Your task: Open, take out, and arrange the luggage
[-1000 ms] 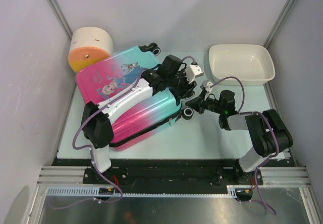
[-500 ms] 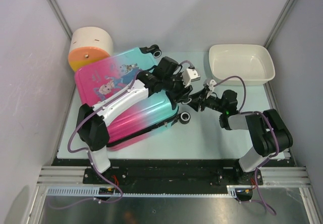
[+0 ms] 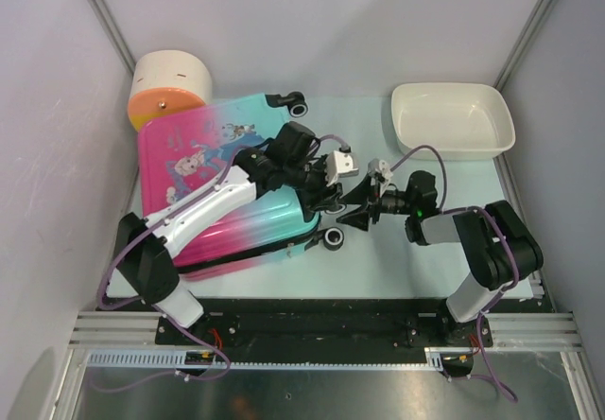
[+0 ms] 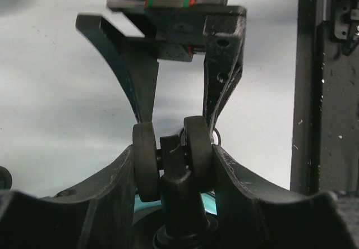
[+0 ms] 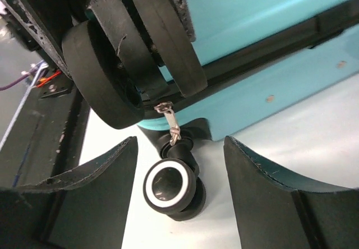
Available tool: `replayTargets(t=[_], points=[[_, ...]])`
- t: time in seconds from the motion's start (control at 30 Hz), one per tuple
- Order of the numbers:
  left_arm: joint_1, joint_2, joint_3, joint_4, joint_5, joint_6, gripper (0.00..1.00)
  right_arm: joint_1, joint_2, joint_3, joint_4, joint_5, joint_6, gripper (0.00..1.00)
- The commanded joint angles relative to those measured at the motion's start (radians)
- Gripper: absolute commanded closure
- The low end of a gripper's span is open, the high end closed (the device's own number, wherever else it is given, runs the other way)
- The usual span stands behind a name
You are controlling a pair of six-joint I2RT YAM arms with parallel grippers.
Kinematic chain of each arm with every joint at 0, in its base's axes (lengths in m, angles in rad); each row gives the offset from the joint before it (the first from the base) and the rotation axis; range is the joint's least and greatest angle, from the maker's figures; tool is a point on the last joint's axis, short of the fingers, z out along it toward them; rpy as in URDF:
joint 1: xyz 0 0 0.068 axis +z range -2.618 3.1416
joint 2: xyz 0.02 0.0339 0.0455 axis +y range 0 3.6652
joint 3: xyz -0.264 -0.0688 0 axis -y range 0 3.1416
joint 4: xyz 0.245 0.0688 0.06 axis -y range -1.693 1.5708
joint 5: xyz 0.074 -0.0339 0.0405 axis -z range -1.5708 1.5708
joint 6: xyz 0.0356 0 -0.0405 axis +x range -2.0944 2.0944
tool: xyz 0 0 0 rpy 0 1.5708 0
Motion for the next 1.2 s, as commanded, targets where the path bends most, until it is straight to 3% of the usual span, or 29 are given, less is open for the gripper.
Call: replayTargets(t=[0.0,0.57,0.73,0.9,1.03,1.17], points=[[0.006,-0.086,-0.074,-0.139,0.171,0.110,1.00,0.063,0.026,0.016,0.056,-0.027,-0.018,0.34],[0.006,-0.158,-0.146,-0.145,0.203,0.139,1.00,0.261,0.116,0.017,0.096,0.160,-0.078,0.36],[0.006,-0.164,-0.157,-0.145,0.212,0.139,1.00,0.283,0.148,0.026,0.139,0.190,-0.069,0.43],[0.006,-0.170,-0.164,-0.145,0.229,0.141,1.00,0.294,0.162,0.030,0.157,0.216,-0.047,0.62],[0.006,-0.175,-0.170,-0.145,0.238,0.136,1.00,0.291,0.168,0.030,0.157,0.242,-0.047,0.89],[0.006,-0.183,-0.183,-0.143,0.246,0.131,1.00,0.291,0.170,0.031,0.159,0.322,-0.012,1.00]])
